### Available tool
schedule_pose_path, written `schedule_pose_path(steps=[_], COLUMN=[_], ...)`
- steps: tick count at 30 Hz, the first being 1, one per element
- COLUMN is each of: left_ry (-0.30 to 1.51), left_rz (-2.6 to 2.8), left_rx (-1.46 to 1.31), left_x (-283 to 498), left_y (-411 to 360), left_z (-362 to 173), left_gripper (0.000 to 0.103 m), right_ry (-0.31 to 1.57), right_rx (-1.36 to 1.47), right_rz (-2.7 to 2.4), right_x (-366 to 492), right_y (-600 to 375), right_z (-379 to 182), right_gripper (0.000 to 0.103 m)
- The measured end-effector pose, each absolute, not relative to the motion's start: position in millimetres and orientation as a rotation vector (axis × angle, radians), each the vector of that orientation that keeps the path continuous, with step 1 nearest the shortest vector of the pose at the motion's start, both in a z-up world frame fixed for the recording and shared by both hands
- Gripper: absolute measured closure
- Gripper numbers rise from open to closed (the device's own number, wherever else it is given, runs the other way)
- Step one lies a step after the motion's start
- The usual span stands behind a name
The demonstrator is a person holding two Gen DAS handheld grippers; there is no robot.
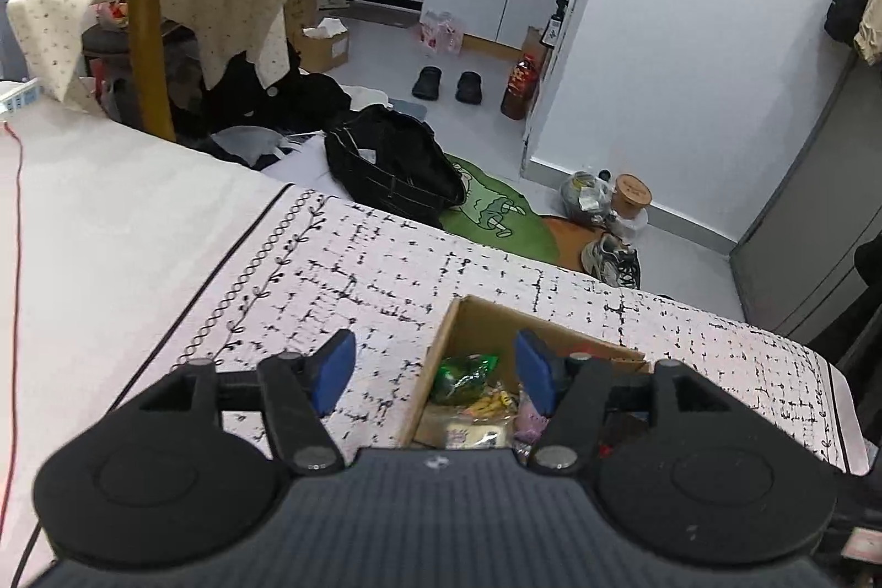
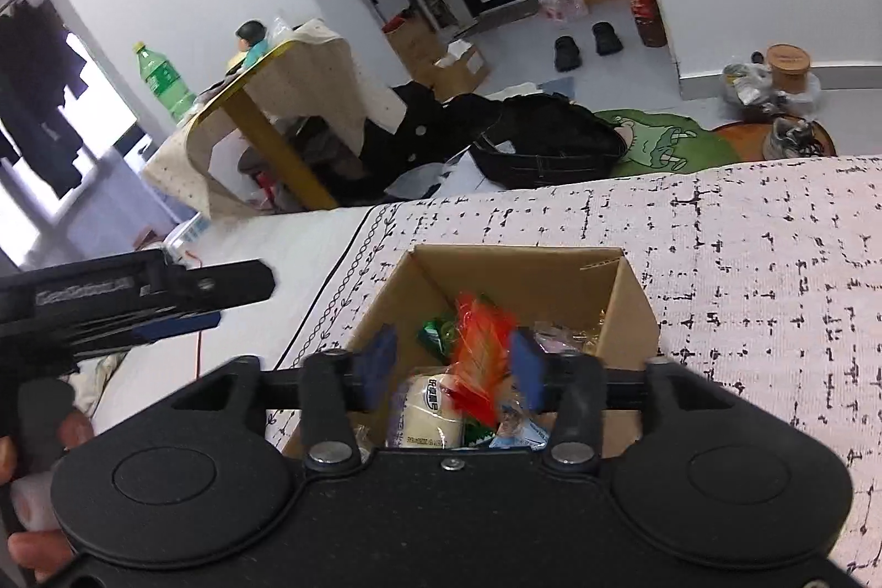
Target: Organize snacks
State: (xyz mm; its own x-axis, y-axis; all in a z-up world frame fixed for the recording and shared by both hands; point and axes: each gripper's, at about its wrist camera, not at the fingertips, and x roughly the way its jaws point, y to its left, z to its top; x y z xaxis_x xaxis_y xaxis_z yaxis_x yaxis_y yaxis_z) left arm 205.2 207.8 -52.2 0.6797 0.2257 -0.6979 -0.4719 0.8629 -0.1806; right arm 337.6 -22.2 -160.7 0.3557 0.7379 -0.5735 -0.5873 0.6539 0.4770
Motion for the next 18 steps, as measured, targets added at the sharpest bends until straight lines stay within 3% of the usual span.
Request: schedule_pose_path(steps=[8,18], left_ry=[0.705,0.729], left_rz=[0.411,0.415], left_rx=[-0.365,-0.389], left_x=[190,180], left_y=[208,202], left_z=[-43,-40], left_gripper=[0.023,0.02], right_ry=[0.856,0.857], right_rx=[0.251,0.259], right_rz=[0.803,0.719], right_x=[340,344], right_y=[-47,-79], right_z=[-151,-133], right_gripper=[0.053,0.053])
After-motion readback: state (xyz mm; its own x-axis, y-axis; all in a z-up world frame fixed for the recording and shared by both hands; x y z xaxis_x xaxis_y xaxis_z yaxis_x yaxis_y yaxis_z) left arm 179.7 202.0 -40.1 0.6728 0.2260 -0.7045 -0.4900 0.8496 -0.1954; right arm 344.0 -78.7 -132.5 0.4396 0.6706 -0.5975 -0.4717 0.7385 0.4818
